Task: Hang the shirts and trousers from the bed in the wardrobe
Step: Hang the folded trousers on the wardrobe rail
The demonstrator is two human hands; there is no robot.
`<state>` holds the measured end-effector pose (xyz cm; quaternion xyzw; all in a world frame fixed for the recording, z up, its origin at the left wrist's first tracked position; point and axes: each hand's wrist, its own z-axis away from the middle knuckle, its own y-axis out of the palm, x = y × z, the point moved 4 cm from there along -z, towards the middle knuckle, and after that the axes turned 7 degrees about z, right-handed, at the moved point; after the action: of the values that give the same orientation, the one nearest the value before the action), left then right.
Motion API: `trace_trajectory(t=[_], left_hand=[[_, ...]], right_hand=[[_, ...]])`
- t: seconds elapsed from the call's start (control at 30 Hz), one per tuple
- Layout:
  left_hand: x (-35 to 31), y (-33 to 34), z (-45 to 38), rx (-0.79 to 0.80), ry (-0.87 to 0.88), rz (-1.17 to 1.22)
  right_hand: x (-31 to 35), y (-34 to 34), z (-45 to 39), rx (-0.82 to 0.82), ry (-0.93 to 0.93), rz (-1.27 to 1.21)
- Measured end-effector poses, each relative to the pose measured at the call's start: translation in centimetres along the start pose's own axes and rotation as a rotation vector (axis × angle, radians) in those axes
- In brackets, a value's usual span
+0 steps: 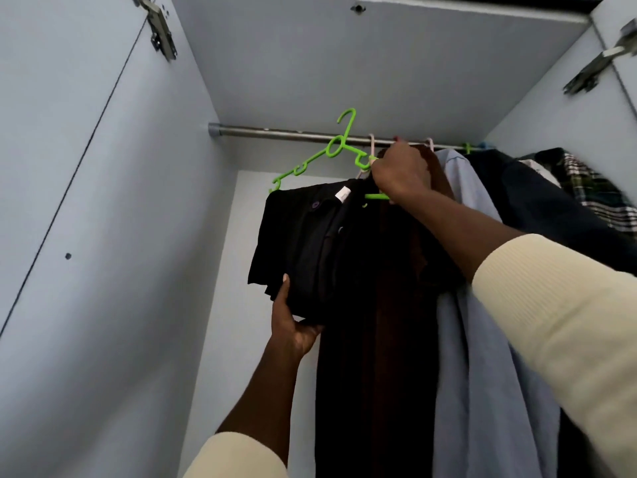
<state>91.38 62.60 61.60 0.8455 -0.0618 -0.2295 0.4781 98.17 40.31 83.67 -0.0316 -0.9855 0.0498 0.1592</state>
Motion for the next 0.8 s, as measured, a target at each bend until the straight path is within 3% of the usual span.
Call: trace_trajectory(t=[0.13,0.23,0.47,0.63,0.8], left_hand=[[-2.2,0.4,-3.8,-0.021,0.064,-0.185],[-3.8,0.7,-6.7,-0.058,0.016,-0.288],[-4.6,4.0,-7.9,-0.021,-0.020,-0.349],[-2.9,4.5,-7.5,0.083,-0.080,-0.444],[-2.4,3.5,-8.7,0.038,-0.063,-0.437]], right_hand=[[2.1,2.2,-1.3,-0.034,-0.027,0.094],[3.2,3.7,-2.2,-0.078,-0.037,0.165],[5.2,5.4,-4.7,-0.177,0.043,0.187],[6.0,6.9,-6.0,-0.153,-0.046,0.276],[4.9,7.9,-6.2,-0.120,-0.060,0.331]])
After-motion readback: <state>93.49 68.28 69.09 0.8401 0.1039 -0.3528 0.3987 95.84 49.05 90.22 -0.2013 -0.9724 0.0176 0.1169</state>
